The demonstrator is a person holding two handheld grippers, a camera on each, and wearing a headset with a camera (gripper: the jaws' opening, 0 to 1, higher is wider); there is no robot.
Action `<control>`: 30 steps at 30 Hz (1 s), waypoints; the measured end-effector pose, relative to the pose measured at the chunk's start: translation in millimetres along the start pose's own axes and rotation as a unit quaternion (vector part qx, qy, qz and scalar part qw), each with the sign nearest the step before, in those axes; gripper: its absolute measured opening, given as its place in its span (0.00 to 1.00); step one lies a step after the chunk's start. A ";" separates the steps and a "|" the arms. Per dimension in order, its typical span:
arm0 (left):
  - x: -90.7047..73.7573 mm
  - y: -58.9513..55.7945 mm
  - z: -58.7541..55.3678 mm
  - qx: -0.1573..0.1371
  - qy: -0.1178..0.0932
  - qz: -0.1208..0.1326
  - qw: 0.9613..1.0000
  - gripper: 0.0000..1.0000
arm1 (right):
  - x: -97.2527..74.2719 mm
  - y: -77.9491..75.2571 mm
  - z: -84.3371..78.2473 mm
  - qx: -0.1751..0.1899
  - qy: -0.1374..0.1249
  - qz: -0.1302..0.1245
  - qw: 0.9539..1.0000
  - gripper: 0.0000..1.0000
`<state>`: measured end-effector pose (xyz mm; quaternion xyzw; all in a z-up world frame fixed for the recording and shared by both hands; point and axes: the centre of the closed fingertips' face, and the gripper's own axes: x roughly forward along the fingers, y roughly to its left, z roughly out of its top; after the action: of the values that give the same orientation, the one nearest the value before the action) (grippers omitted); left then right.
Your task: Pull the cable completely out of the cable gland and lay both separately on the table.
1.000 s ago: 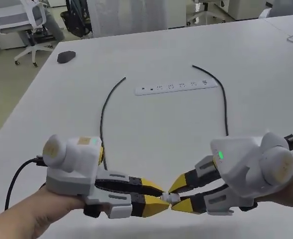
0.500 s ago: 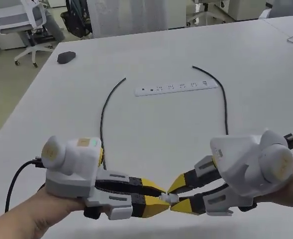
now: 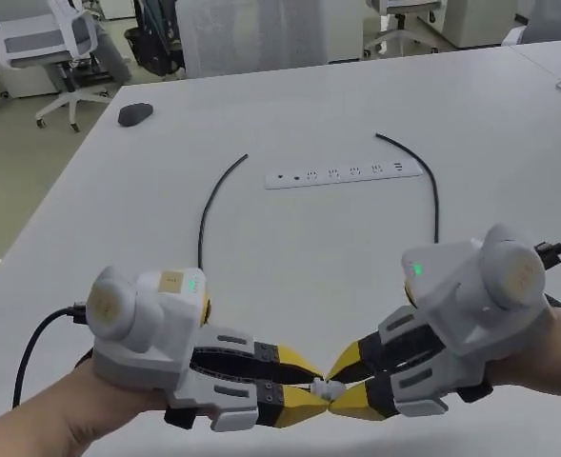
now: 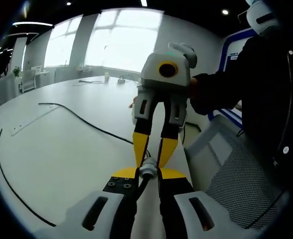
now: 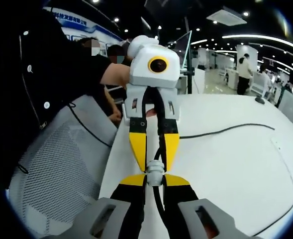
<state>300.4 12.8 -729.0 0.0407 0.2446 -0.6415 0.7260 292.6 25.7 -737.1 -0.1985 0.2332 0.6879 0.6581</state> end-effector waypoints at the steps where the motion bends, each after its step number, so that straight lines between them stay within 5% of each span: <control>1: 0.1 1.0 -0.5 -0.008 -0.001 0.001 1.000 0.15 | 0.3 -0.3 0.0 -0.009 0.002 -0.005 1.000 0.07; 8: 0.4 6.1 2.4 -0.026 -0.009 0.009 1.000 0.15 | -0.8 -3.7 0.4 -0.058 0.008 -0.032 0.998 0.07; 14: -0.1 8.5 2.1 -0.119 -0.019 0.006 0.993 0.15 | -2.0 -4.0 1.4 -0.112 0.012 -0.052 0.992 0.06; 21: -0.1 10.2 3.6 -0.148 -0.029 0.008 0.988 0.15 | -3.1 -5.7 2.0 -0.156 0.018 -0.066 0.985 0.07; 23: 0.1 8.5 4.7 -0.138 -0.031 0.007 0.990 0.15 | -3.6 -6.2 2.5 -0.156 0.017 -0.066 0.985 0.07; 25: -0.4 7.6 7.7 -0.093 -0.036 0.008 0.995 0.15 | -5.2 -7.1 4.0 -0.139 0.013 -0.066 0.988 0.07; 28: -1.1 6.3 9.4 -0.095 -0.038 0.008 0.995 0.15 | -7.9 -7.3 5.5 -0.130 0.009 -0.063 0.989 0.08; 30: -2.7 6.3 12.5 -0.059 -0.039 0.009 0.997 0.15 | -10.2 -7.0 9.3 -0.090 -0.006 -0.059 0.994 0.09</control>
<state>310.0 11.7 -718.4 -0.0249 0.2529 -0.6209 0.7416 300.5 23.1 -724.0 -0.2657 0.1545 0.6673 0.6784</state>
